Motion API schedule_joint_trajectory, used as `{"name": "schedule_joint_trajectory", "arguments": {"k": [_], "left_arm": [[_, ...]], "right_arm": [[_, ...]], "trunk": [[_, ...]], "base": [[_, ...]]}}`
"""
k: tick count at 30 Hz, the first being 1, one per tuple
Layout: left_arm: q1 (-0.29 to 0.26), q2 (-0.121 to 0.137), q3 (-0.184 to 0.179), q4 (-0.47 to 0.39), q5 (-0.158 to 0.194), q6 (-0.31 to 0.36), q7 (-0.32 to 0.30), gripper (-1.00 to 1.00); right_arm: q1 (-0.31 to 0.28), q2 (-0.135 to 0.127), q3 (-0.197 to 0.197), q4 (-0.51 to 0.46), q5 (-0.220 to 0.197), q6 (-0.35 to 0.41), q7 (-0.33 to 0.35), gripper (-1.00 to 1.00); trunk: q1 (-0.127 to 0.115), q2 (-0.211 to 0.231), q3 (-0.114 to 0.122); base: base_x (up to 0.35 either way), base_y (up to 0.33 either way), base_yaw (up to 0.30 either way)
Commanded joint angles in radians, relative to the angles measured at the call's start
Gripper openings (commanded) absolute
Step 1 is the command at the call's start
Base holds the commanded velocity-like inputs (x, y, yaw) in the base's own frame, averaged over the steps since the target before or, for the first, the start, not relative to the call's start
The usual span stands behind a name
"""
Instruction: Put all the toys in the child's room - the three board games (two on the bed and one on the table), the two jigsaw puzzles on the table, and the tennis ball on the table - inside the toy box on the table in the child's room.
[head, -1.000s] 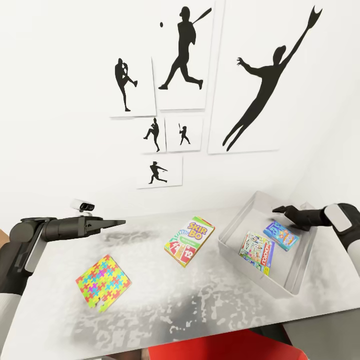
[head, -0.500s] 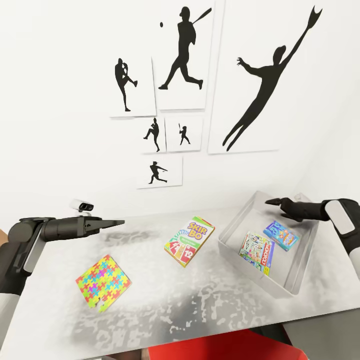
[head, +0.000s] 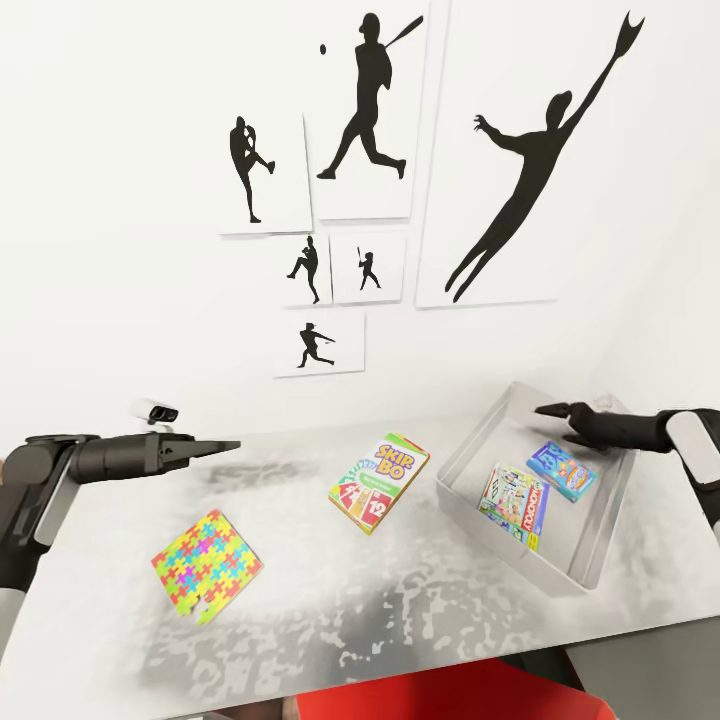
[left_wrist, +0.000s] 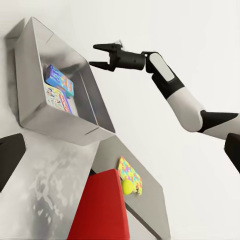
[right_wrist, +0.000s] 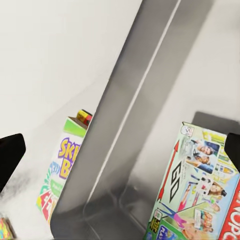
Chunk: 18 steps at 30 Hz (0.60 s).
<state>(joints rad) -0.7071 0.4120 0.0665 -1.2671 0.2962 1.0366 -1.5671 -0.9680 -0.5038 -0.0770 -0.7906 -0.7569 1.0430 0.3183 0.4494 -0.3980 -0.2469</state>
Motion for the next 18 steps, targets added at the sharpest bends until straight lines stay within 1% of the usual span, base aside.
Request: {"name": "schedule_joint_trajectory", "arguments": {"k": [1,3,4,5,6,10,11,18], "left_arm": [[-0.001,0.004,0.0,0.0,0.0,0.011,-0.004,1.0],[0.0,0.012,0.001,0.0,0.0,0.011,-0.004,1.0],[0.001,0.025,0.002,0.0,0.0,0.011,-0.004,1.0],[0.001,0.029,0.002,0.001,0.0,0.011,-0.004,1.0],[0.001,0.029,0.002,0.001,0.0,0.011,-0.004,1.0],[0.004,0.044,0.003,0.001,0.0,0.011,-0.004,1.0],[0.005,0.05,0.003,0.001,0.0,0.011,-0.004,1.0],[0.013,0.066,0.005,0.012,0.001,0.011,-0.004,1.0]], "right_arm": [[0.009,-0.002,-0.014,-0.002,0.009,0.004,0.025,1.0],[0.033,-0.006,-0.036,-0.012,0.009,0.004,0.059,1.0],[0.073,-0.012,-0.069,-0.038,0.01,0.004,0.121,1.0],[0.088,-0.013,-0.079,-0.049,0.01,0.004,0.144,1.0],[0.088,-0.013,-0.079,-0.049,0.01,0.004,0.144,1.0],[0.16,-0.016,-0.119,-0.107,0.01,0.004,0.242,1.0],[0.201,-0.016,-0.14,-0.146,0.01,0.004,0.293,1.0],[0.359,-0.013,-0.227,-0.304,0.01,0.004,0.45,1.0]], "trunk": [[0.001,-0.002,-0.002],[0.001,-0.002,-0.002],[0.001,-0.002,-0.002],[0.001,-0.002,-0.002],[0.001,-0.002,-0.002],[0.001,-0.002,-0.002],[0.001,-0.002,-0.002],[0.001,-0.002,-0.002]], "base": [[0.0,0.0,0.0],[0.0,0.0,0.0],[0.0,0.0,0.0],[0.0,0.0,0.0],[0.0,0.0,0.0],[0.0,0.0,0.0],[0.0,0.0,0.0],[0.0,0.0,0.0]]}}
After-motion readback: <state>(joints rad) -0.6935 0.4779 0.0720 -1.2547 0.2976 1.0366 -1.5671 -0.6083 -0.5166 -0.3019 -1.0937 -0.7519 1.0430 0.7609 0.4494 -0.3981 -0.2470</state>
